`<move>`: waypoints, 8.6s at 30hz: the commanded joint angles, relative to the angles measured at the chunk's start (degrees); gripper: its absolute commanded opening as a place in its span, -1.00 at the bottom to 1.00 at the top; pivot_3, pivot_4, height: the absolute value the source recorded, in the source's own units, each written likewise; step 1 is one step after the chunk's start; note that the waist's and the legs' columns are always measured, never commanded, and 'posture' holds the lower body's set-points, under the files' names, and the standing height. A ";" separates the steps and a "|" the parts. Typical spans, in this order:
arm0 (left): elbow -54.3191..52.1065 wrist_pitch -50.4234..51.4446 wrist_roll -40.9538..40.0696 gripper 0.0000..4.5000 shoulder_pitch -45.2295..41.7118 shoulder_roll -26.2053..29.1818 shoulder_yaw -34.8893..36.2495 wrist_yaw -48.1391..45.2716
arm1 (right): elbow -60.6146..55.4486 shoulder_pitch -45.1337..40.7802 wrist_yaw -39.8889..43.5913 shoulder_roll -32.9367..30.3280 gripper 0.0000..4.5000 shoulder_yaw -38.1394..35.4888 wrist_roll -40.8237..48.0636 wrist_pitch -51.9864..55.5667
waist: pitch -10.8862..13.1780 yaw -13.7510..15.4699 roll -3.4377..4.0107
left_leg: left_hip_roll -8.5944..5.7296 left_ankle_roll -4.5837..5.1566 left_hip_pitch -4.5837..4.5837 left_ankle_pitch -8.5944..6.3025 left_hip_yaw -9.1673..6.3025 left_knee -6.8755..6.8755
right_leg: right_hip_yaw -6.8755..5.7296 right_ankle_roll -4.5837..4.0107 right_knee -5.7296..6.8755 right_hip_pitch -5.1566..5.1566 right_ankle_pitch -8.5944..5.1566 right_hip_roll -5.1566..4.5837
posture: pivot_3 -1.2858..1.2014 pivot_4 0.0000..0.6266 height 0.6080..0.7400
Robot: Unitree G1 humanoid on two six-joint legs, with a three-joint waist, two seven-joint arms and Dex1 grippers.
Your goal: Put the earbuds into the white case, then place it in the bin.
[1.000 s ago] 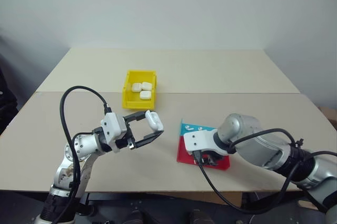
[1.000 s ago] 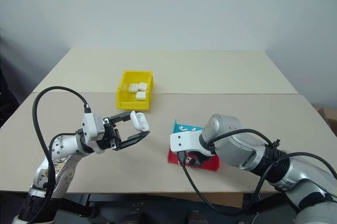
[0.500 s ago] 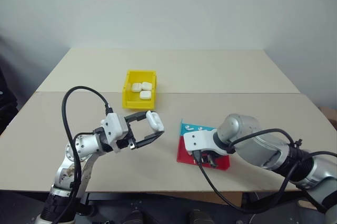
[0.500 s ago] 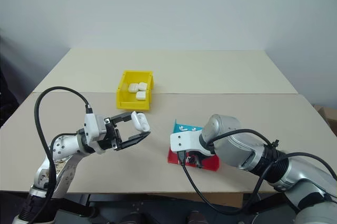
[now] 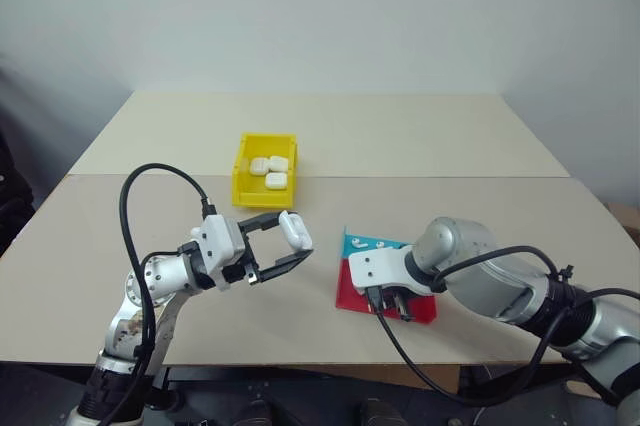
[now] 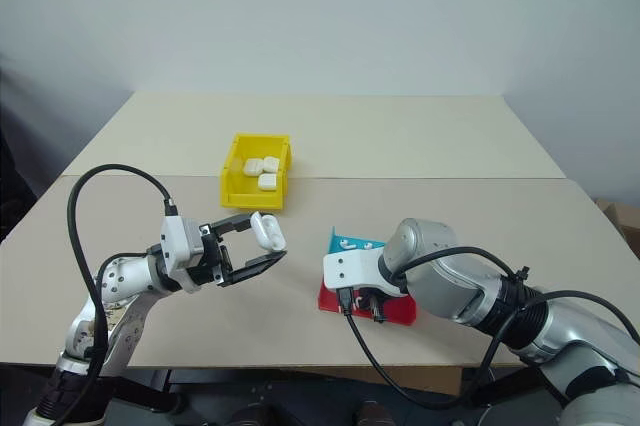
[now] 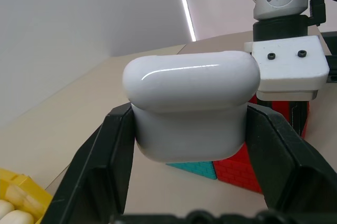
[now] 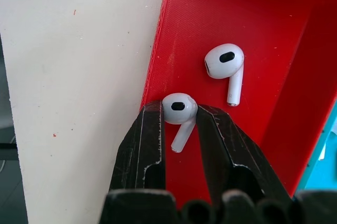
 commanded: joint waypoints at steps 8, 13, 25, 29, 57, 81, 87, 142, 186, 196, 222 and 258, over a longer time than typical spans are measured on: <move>-4.31 2.48 -4.00 0.25 -2.44 -0.52 1.53 1.15 | -7.87 2.24 0.56 -3.60 -0.57 -16.91 7.76 4.55 | 0.01 0.22 -0.01 | 0.00 0.00 -0.11 0.00 0.00 -0.01 | 0.01 0.05 0.00 -0.09 0.03 -0.01 | 0.03 -0.52 1.00; -7.46 7.38 -10.81 0.25 -5.86 -1.80 2.10 2.21 | -11.09 8.06 0.95 -5.06 -0.57 -42.68 19.42 5.91 | 0.02 0.67 -0.02 | -0.01 0.00 -0.13 0.00 -0.02 0.00 | -0.02 0.25 -0.07 -0.04 0.14 -0.01 | 0.03 -0.52 1.00; -11.07 23.81 -28.66 0.25 -17.41 -1.91 2.03 0.88 | -8.46 11.66 -4.65 8.05 -0.57 -75.72 42.52 -10.33 | 0.03 -0.08 -0.04 | -0.01 0.02 0.03 0.00 -0.16 -0.02 | -0.04 0.72 -0.14 0.22 0.01 0.07 | 0.03 -0.52 1.00; -11.62 24.57 -30.52 0.25 -17.57 -1.69 1.82 -1.66 | -6.50 11.26 -6.25 12.94 -0.57 -77.37 49.56 -16.37 | 0.03 -0.07 -0.04 | -0.02 0.02 0.04 0.00 -0.15 -0.03 | -0.03 0.65 -0.14 0.25 0.06 0.06 | 0.03 -0.52 1.00; -13.65 22.32 -27.60 0.25 -14.50 -5.22 -0.18 -5.73 | 1.74 9.45 -3.49 20.61 -0.57 -57.56 58.69 -28.76 | 0.03 0.01 -0.01 | -0.01 0.02 0.06 0.01 -0.15 -0.03 | -0.04 0.46 -0.15 0.27 0.18 0.06 | 0.03 -0.52 1.00; -13.03 22.28 -27.45 0.25 -15.35 -6.17 0.09 -5.16 | 2.41 11.70 -3.34 21.43 -0.57 -52.73 54.34 -33.54 | 0.03 0.00 -0.01 | -0.01 0.02 0.05 0.01 -0.15 -0.03 | -0.04 0.50 -0.17 0.25 0.15 0.06 | 0.03 -0.52 1.00; -12.58 21.76 -26.79 0.25 -15.20 -6.48 -0.14 -5.48 | 2.47 11.74 -1.76 19.96 -0.34 -51.11 52.32 -34.17 | 0.03 0.01 -0.01 | -0.01 0.02 0.05 0.01 -0.15 -0.04 | -0.05 0.50 -0.17 0.25 0.14 0.06 | 0.03 -0.52 1.00; -13.63 7.67 -8.59 0.25 10.70 3.97 3.80 -5.71 | 44.55 -19.15 11.18 10.14 0.19 -7.05 -6.75 -26.15 | 0.05 0.31 0.07 | 0.04 0.01 -0.61 -0.01 0.18 -0.36 | 0.06 0.17 -0.19 -0.71 0.16 0.01 | 0.03 -0.52 1.00; -13.73 7.85 -8.31 0.25 9.74 4.07 2.78 -3.90 | 47.46 -14.13 9.85 15.54 -0.19 -9.30 -15.48 -28.81 | 0.04 -0.01 0.09 | 0.05 0.01 -0.55 0.00 0.14 -0.33 | 0.03 0.16 -0.03 -0.68 0.17 0.05 | 0.03 -0.52 1.00; -13.27 7.81 -8.09 0.25 9.21 4.03 2.66 -3.81 | 46.70 -13.38 9.89 15.45 -0.19 -9.58 -15.97 -28.32 | 0.04 0.03 0.09 | 0.05 0.01 -0.52 0.01 0.13 -0.31 | 0.03 0.16 0.01 -0.65 0.17 0.06 | 0.03 -0.52 1.00; -12.53 7.19 -7.26 0.25 8.84 3.95 2.27 -4.14 | 46.85 -12.75 9.95 15.56 -0.19 -8.96 -17.23 -27.59 | 0.03 0.05 0.10 | 0.05 0.01 -0.46 0.01 0.13 -0.28 | 0.03 0.16 0.04 -0.59 0.17 0.06 | 0.03 -0.52 1.00; -10.40 11.98 -13.06 0.25 -7.52 -0.83 -0.70 -2.00 | 7.74 -6.33 8.39 6.56 -0.59 -60.55 21.84 17.80 | 0.02 0.82 0.10 | 0.03 0.01 -0.43 0.01 0.05 -0.11 | 0.03 0.21 0.05 -0.44 0.20 0.06 | 0.03 -0.52 1.00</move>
